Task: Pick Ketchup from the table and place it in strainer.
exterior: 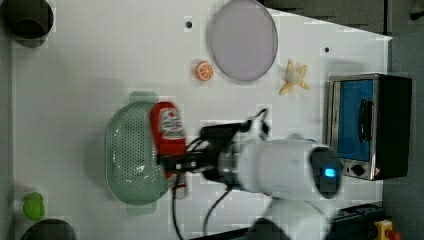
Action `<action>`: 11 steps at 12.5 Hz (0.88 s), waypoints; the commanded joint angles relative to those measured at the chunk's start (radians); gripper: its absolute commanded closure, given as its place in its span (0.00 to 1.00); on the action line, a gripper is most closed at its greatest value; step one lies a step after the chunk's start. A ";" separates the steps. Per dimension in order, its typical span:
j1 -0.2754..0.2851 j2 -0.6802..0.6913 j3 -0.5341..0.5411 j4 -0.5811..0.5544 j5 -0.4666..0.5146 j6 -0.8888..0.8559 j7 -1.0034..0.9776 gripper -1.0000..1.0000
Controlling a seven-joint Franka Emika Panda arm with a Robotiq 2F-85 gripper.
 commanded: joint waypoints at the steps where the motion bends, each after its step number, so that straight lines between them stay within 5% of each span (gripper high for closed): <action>1: -0.014 0.096 -0.029 0.014 0.004 0.131 0.117 0.33; 4: 0.006 0.208 -0.028 0.042 0.000 0.229 0.117 0.00; 8: 0.006 0.110 -0.015 0.082 0.000 0.158 0.255 0.00; 11: -0.022 -0.070 -0.029 0.113 0.001 -0.096 0.304 0.00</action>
